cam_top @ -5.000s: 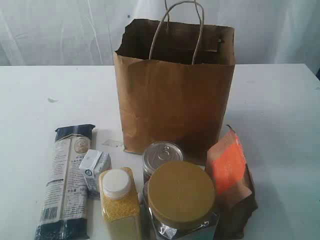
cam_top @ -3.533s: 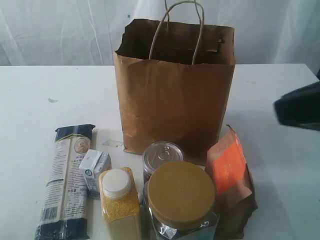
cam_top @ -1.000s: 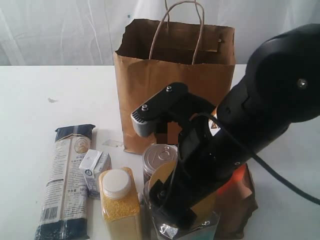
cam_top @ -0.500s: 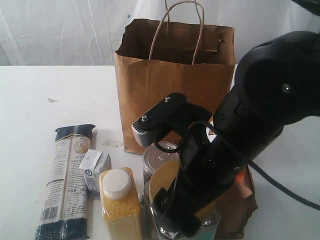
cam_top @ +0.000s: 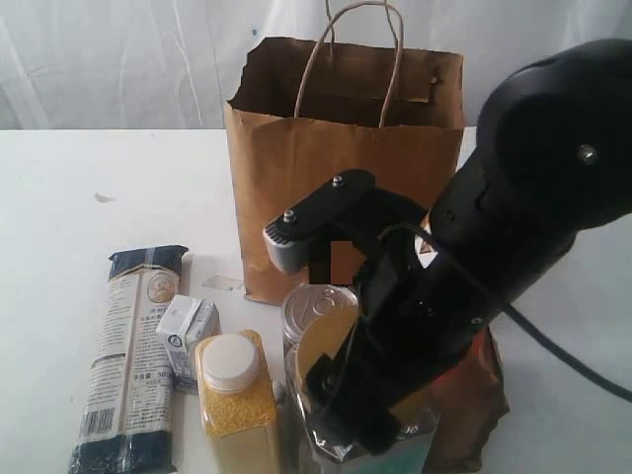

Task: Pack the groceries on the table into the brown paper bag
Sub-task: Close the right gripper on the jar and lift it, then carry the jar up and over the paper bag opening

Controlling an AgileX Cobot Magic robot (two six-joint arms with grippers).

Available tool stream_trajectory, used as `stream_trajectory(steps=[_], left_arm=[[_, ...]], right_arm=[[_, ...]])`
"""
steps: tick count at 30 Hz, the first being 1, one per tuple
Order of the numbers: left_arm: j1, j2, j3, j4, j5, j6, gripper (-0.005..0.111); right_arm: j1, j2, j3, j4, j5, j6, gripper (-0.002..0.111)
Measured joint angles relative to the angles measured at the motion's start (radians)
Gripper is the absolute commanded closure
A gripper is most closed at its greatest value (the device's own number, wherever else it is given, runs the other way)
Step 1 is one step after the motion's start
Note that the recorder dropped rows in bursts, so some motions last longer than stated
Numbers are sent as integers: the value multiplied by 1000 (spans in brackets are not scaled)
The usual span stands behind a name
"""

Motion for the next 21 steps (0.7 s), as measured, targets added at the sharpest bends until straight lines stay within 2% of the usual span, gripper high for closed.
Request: stream_trajectory(steps=[9,21], left_arm=[[0,0,0,0,0,0,107],[0,0,0,0,0,0,107]], right_arm=[[0,-164,-47,-12,31,22,108],[0,-323,-157,-178,123,189,108]])
